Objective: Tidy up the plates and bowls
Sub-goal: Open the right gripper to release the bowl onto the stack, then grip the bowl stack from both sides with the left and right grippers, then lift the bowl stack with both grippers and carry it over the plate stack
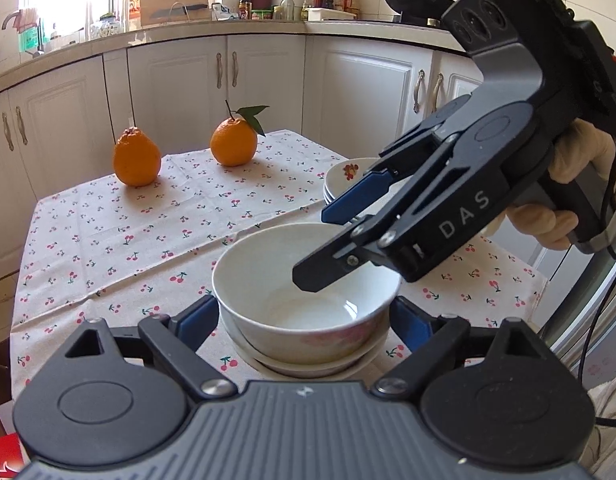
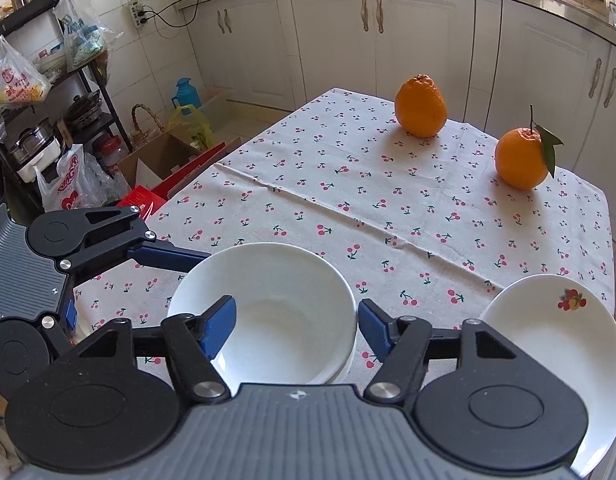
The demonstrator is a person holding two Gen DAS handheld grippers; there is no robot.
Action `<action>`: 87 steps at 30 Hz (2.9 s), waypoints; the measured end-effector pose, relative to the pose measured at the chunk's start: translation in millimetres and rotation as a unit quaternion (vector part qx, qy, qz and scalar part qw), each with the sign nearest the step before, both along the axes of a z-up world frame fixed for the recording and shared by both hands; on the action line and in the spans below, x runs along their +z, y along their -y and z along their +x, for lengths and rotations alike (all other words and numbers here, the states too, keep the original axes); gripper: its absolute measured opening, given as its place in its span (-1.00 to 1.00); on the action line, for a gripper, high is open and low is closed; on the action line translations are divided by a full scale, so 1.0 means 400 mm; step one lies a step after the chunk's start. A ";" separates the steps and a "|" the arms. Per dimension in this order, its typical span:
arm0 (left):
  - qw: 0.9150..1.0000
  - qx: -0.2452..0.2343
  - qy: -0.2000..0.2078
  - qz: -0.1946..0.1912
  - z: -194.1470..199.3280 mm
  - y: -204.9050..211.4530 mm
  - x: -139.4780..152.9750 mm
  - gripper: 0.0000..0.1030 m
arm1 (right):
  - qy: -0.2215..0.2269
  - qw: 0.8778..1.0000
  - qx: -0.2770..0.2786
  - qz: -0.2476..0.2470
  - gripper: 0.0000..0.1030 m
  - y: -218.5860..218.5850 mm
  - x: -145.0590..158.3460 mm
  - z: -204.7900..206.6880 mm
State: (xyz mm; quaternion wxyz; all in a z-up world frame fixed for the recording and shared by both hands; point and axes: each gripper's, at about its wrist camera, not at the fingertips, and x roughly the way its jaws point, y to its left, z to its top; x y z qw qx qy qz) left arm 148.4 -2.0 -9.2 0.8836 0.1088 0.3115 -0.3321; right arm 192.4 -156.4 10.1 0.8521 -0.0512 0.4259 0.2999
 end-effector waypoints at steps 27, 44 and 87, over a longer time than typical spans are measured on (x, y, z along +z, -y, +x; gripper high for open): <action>0.999 0.006 -0.017 0.029 -0.045 -0.083 -0.027 0.90 | 0.077 0.997 0.010 -0.023 1.00 0.018 0.020 -0.128; 0.998 -0.027 -0.044 0.037 0.007 -0.084 -0.113 0.89 | 0.086 0.990 0.074 -0.087 1.00 0.020 -0.113 -0.157; 0.968 -0.230 -0.061 0.076 0.111 -0.009 -0.120 0.57 | 0.045 0.953 0.274 -0.120 0.72 -0.024 -0.144 -0.024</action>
